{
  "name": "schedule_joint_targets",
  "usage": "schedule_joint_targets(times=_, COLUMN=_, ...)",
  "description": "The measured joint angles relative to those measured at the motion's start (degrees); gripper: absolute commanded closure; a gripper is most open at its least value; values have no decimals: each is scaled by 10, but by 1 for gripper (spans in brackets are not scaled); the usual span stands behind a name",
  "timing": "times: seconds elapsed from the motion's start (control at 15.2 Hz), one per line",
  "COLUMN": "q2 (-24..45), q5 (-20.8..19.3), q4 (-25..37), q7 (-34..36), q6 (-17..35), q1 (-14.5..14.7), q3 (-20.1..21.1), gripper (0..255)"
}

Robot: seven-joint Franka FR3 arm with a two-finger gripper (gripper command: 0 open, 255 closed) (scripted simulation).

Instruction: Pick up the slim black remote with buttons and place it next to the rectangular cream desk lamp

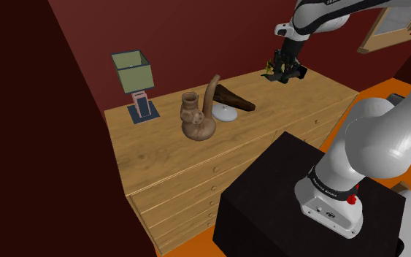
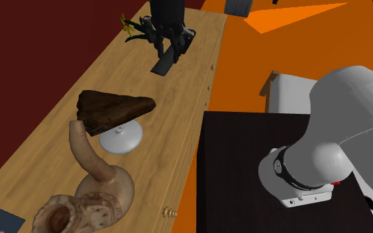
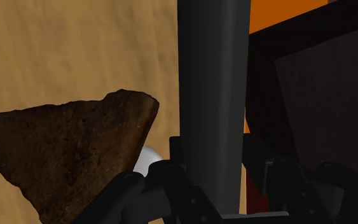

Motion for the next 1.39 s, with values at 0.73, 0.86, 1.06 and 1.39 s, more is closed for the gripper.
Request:
schedule_joint_targets(times=0.73, q2=-33, q5=5, q4=59, q7=7, q6=-92, q1=-5, q3=37, gripper=255)
schedule_joint_targets(times=0.86, q2=-36, q5=7, q4=73, q7=6, q6=-109, q1=-5, q3=42, gripper=255)
schedule_joint_targets(times=1.06, q2=-41, q5=10, q4=93, q7=6, q6=-134, q1=-5, q3=50, gripper=255)
schedule_joint_targets(times=1.39, q2=-44, q5=15, q4=127, q7=4, q6=-172, q1=-4, q3=60, gripper=255)
